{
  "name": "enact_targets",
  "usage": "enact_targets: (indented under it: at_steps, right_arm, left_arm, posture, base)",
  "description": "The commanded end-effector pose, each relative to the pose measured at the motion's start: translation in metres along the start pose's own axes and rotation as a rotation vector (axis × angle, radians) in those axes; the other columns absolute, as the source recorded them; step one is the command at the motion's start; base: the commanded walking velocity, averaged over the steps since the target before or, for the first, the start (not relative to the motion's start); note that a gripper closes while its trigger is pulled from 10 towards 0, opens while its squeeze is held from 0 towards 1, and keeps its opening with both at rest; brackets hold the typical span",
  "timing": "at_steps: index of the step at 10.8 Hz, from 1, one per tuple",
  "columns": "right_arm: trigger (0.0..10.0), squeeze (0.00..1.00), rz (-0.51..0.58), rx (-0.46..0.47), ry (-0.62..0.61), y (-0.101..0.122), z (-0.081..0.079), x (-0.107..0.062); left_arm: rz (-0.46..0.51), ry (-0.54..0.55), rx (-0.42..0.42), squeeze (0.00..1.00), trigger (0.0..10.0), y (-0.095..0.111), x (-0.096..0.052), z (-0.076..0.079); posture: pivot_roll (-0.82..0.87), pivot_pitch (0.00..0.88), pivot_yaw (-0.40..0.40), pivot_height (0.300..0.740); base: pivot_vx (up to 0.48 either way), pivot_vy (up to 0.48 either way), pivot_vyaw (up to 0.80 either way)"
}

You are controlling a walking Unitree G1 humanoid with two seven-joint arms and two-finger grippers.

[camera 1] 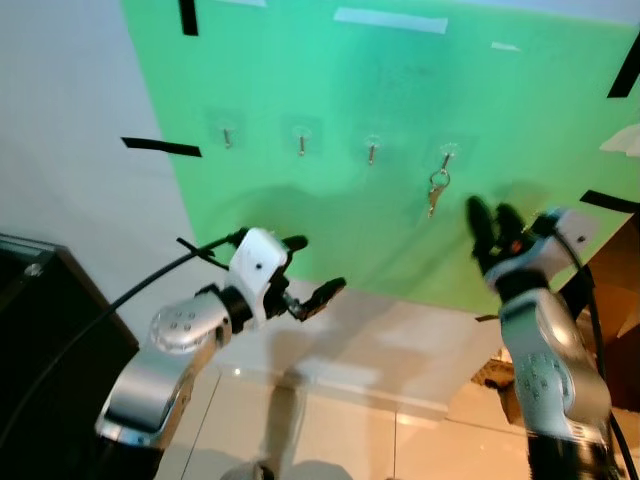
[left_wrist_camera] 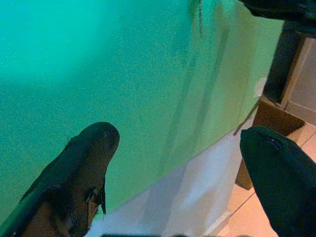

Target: Hang keys on a hook

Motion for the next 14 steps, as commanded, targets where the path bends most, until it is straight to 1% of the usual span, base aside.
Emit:
enact_targets:
  at_steps: [1,2,3,4,5,6,7,8,10,12,14]
  right_arm:
    - [10.0,1.0,-0.034,-0.064,0.054,-0.006,-0.009,-0.004]
    - [10.0,1.0,-0.04,-0.086,0.056,-0.008,-0.009,-0.005]
    - [10.0,1.0,-0.069,-0.167,0.05,-0.016,-0.01,-0.008]
    - [10.0,1.0,-0.109,-0.221,0.053,-0.024,-0.011,-0.01]
    - [10.0,1.0,-0.114,-0.225,0.053,-0.024,-0.011,-0.01]
    - [10.0,1.0,-0.153,-0.207,0.073,-0.029,-0.016,-0.013]
    - [10.0,1.0,-0.198,-0.17,0.079,-0.035,-0.019,-0.015]
    - [10.0,1.0,-0.214,-0.163,0.079,-0.038,-0.02,-0.016]
    - [10.0,1.0,-0.239,-0.193,0.078,-0.044,-0.021,-0.017]
    - [10.0,1.0,-0.261,-0.184,0.094,-0.05,-0.025,-0.019]
    - [10.0,1.0,-0.268,-0.179,0.096,-0.05,-0.026,-0.018]
  left_arm:
    - [0.016,0.03,0.004,0.0,10.0,0.002,-0.006,-0.002]
    - [0.015,0.034,0.0,0.0,10.0,0.001,-0.007,-0.002]
    - [0.017,0.08,-0.002,0.0,10.0,-0.002,-0.012,-0.005]
    - [0.01,0.183,0.01,0.0,10.0,-0.004,-0.016,-0.015]
    - [0.01,0.198,0.013,0.0,10.0,-0.005,-0.016,-0.016]
    - [0.02,0.272,0.027,0.0,10.0,-0.005,-0.019,-0.024]
    - [0.019,0.331,0.039,0.0,10.0,-0.005,-0.021,-0.029]
    - [0.018,0.349,0.04,0.0,10.0,-0.005,-0.021,-0.031]
    - [0.022,0.379,0.052,0.0,10.0,-0.005,-0.022,-0.032]
    - [0.024,0.428,0.05,0.0,10.0,-0.005,-0.024,-0.035]
    - [0.022,0.455,0.046,0.0,10.0,-0.006,-0.025,-0.035]
  posture:
    - [-0.02,0.0,-0.021,0.74]
    - [-0.02,0.0,-0.021,0.74]
    - [-0.02,0.0,-0.016,0.74]
    - [-0.02,0.0,-0.012,0.74]
    - [-0.02,0.0,-0.012,0.74]
    - [-0.02,0.0,-0.008,0.74]
    - [-0.02,0.0,-0.006,0.74]
    - [-0.02,0.0,-0.005,0.74]
    - [-0.02,0.0,-0.001,0.74]
    - [-0.02,0.0,0.002,0.74]
    - [-0.01,0.0,0.001,0.74]
  base:
    - [0.0,0.0,0.0]
    - [0.0,0.0,0.0]
    - [0.0,0.0,0.8]
    - [0.0,0.0,0.8]
    - [0.0,0.0,0.8]
    - [0.0,0.0,0.8]
    - [0.0,0.0,0.8]
    - [0.0,0.0,0.8]
    - [0.0,0.0,0.8]
    - [0.0,0.0,0.8]
    - [0.0,0.0,0.8]
Point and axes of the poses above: a point about 5 cm out from each wrist's last joint towards the gripper, its own x axis pointing out of the wrist towards the gripper, its own y axis along the axis of the wrist's last joint, z = x × y, the point moved 2 cm from there along x, pointing out of the wrist towards the gripper, and after that the axes turned 11 degrees about -x, right-handed, at the moved point
